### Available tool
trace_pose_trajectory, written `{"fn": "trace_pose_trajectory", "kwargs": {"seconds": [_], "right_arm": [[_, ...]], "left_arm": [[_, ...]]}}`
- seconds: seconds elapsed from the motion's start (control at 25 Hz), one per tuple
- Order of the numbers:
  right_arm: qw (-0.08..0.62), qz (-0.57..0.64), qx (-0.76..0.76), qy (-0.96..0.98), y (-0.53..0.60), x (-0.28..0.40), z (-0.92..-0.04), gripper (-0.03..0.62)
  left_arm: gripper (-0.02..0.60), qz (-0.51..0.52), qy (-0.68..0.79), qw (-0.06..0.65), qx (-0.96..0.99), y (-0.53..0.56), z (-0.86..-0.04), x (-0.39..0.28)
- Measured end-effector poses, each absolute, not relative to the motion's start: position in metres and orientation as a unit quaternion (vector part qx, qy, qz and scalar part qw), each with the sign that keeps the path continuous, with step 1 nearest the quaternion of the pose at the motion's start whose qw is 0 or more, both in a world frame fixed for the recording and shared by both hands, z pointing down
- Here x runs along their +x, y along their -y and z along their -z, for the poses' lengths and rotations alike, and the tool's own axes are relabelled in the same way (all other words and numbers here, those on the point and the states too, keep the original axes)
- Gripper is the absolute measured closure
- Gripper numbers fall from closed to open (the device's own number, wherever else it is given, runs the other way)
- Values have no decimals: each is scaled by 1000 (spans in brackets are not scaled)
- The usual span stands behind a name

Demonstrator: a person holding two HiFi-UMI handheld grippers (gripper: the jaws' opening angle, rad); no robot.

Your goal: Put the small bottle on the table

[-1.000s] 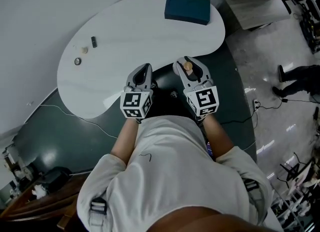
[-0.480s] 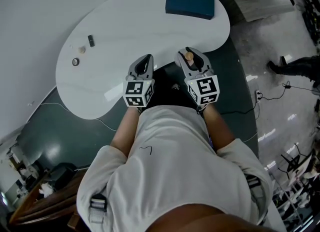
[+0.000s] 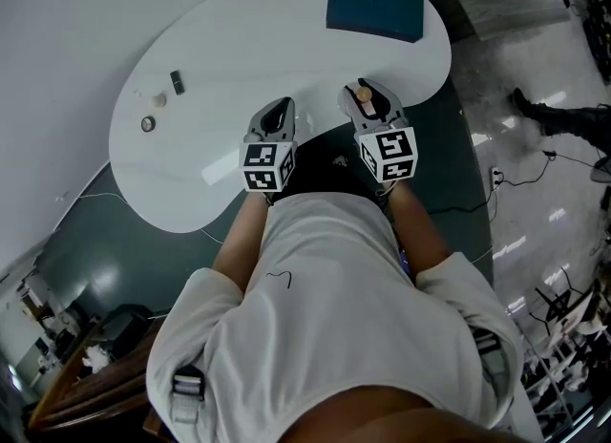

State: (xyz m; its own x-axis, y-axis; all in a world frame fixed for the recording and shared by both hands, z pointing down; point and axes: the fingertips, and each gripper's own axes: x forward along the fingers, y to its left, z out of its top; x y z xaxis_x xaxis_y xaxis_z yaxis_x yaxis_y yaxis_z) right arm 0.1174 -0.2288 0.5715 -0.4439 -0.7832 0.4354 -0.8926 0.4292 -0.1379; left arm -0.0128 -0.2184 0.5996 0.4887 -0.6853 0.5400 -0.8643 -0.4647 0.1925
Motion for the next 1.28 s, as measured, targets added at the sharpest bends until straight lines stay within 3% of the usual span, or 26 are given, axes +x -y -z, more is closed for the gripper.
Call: {"fn": "trace_pose_trajectory", "kwargs": {"seconds": [1.28], "right_arm": [[221, -206, 490, 818, 333, 89, -646, 476]], "left_arm": [[569, -203, 492, 267, 804, 276, -635, -57]]}}
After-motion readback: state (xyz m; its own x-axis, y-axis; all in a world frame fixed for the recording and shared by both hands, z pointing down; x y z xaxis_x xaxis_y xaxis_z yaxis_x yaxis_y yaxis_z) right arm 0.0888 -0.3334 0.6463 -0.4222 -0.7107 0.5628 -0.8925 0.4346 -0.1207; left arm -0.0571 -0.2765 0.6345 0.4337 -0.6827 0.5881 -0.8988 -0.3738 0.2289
